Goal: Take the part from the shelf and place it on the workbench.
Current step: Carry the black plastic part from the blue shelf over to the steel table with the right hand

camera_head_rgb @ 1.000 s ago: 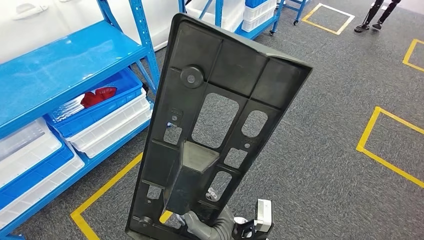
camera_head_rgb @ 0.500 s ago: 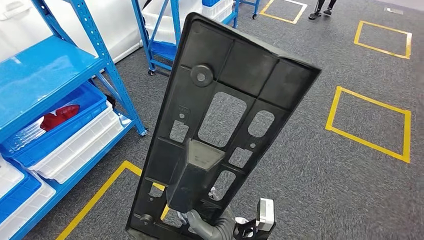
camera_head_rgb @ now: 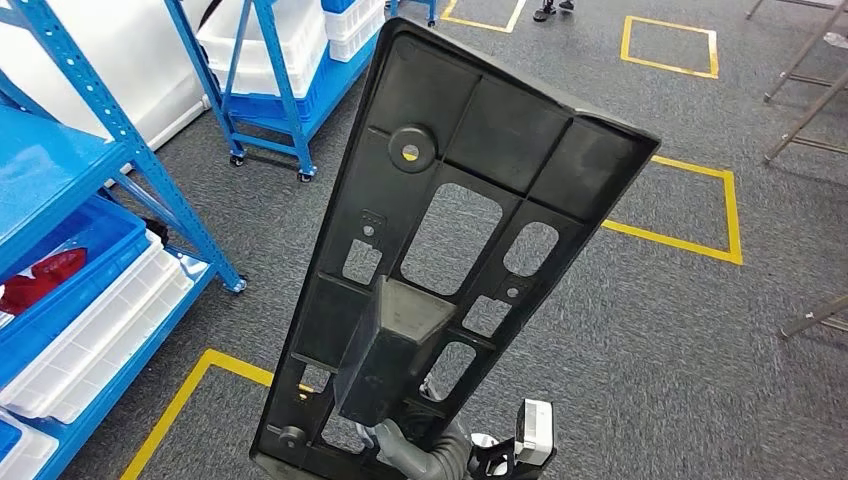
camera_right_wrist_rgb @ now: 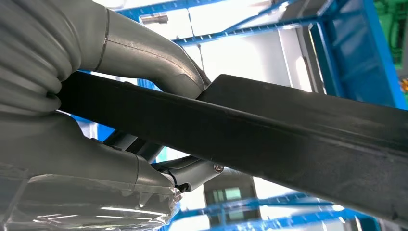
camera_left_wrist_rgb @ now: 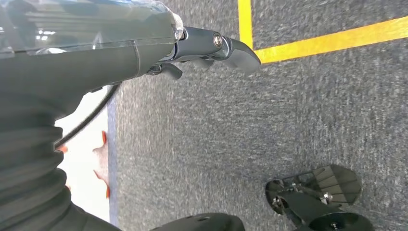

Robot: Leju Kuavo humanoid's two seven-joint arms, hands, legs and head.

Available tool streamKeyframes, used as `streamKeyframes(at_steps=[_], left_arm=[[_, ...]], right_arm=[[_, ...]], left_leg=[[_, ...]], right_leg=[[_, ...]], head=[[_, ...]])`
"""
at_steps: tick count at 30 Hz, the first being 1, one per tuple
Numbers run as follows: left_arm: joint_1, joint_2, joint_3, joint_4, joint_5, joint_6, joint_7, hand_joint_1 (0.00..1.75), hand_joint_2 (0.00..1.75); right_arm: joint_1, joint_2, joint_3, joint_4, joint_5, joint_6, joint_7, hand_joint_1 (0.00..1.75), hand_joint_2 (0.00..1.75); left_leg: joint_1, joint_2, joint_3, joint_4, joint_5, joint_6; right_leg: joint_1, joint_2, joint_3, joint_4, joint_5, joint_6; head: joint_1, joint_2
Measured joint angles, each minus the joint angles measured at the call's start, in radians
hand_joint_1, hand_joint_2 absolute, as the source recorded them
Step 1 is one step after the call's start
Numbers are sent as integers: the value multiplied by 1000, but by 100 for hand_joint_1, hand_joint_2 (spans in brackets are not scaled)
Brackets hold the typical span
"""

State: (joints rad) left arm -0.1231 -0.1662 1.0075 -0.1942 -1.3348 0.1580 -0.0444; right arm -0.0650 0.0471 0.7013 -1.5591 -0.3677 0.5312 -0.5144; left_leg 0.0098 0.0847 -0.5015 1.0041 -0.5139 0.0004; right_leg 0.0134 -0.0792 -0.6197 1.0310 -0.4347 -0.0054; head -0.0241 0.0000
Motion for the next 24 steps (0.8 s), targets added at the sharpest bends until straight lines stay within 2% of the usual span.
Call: streamKeyframes(at_steps=[2,3,4,5,6,7,8,9,10,11,12,13,14,15,16,17,18,20,22,23,24], left_arm=[[-1,1,0,0,0,0,-9,0,175],[-4,2,0,0,0,0,-13,0,175],[-6,3,0,0,-1,0,-17,0,175],[-8,4,0,0,0,-1,-22,0,175],[-9,5,1,0,2,-1,-26,0,175],[-12,5,1,0,3,-2,-29,0,175],[-15,6,1,0,5,-4,-31,0,175],[-18,6,2,0,6,-5,-32,0,175],[-20,7,2,0,7,-6,-32,0,175],[-20,8,2,0,7,-8,-33,0,175],[-18,10,2,0,7,-9,-33,0,175],[-15,11,2,0,6,-10,-33,0,175],[-11,12,3,0,6,-11,-32,0,175],[-8,12,3,0,6,-12,-32,0,175],[-4,13,3,0,6,-12,-31,0,175],[-2,13,3,0,6,-12,-31,0,175],[-1,13,3,0,6,-12,-30,0,175],[0,13,3,0,6,-12,-31,0,175],[3,14,3,0,6,-12,-31,0,175],[5,14,3,0,5,-13,-30,0,175],[6,14,3,0,4,-15,-30,0,175]], right_arm=[[3,1,-3,-8,11,-7,-6,175,175],[6,1,-5,-13,19,-10,-10,175,175],[7,1,-7,-19,27,-13,-14,175,175],[7,2,-8,-25,36,-17,-18,175,175],[7,2,-10,-31,45,-22,-22,175,175],[6,1,-13,-35,53,-26,-24,175,175],[6,0,-17,-39,61,-32,-25,175,175],[6,-1,-23,-43,70,-37,-27,175,175],[7,-2,-28,-48,78,-41,-28,175,175],[7,-3,-34,-54,84,-45,-31,175,175],[6,-4,-39,-61,87,-48,-33,175,175],[6,-5,-44,-67,89,-50,-35,175,175],[5,-5,-48,-73,89,-52,-36,175,175],[4,-6,-50,-77,89,-53,-36,175,175],[4,-8,-52,-81,90,-55,-36,175,175],[5,-9,-54,-85,90,-55,-36,175,175],[6,-11,-56,-88,91,-55,-36,175,175],[5,-14,-59,-94,96,-56,-37,175,175],[4,-16,-63,-100,110,-62,-40,175,175],[4,-18,-66,-103,121,-68,-42,175,175],[5,-21,-70,-108,132,-75,-44,175,175]], left_leg=[[-2,19,5,-5,-4,-10],[-1,16,8,-3,-9,-14],[0,2,4,11,-22,-18],[2,-19,-11,47,-44,-21],[3,-45,-38,106,-73,-22],[3,-60,-74,176,-104,-24],[3,-68,-108,239,-124,-25],[3,-70,-130,276,-127,-27],[4,-72,-134,275,-109,-27],[5,-76,-120,235,-74,-27],[8,-89,-95,168,-31,-28],[11,-115,-70,104,1,-28],[14,-140,-50,55,19,-26],[15,-160,-41,28,23,-23],[14,-169,-40,22,19,-18],[13,-160,-39,18,20,-10],[13,-149,-39,14,23,-3],[14,-125,-35,5,29,11],[9,-98,-33,2,29,19],[7,-84,-33,2,28,20],[5,-70,-33,2,26,21]], right_leg=[[3,19,0,-7,0,-10],[1,31,3,-13,2,-16],[-3,42,7,-20,4,-22],[-7,53,11,-26,7,-28],[-9,64,13,-29,8,-32],[-9,75,14,-29,7,-35],[-9,89,15,-28,7,-36],[-9,102,15,-28,6,-36],[-9,117,17,-26,6,-35],[-10,132,19,-24,4,-33],[-12,147,20,-20,2,-30],[-11,161,18,-13,0,-25],[-12,174,13,-6,-2,-18],[-13,186,6,-2,-1,-12],[-14,198,0,0,2,-4],[-16,209,-5,-1,6,3],[-17,207,-8,0,6,9],[-14,161,-31,43,-19,19],[-15,104,-88,160,-76,26],[-17,94,-121,225,-101,28],[-19,89,-143,268,-111,30]], head=[[0,0],[0,0],[0,0],[0,0],[0,0],[0,0],[0,0],[0,0],[0,0],[0,0],[0,0],[0,0],[0,0],[0,0],[0,0],[0,0],[0,0],[0,0],[0,0],[0,0],[0,0]])
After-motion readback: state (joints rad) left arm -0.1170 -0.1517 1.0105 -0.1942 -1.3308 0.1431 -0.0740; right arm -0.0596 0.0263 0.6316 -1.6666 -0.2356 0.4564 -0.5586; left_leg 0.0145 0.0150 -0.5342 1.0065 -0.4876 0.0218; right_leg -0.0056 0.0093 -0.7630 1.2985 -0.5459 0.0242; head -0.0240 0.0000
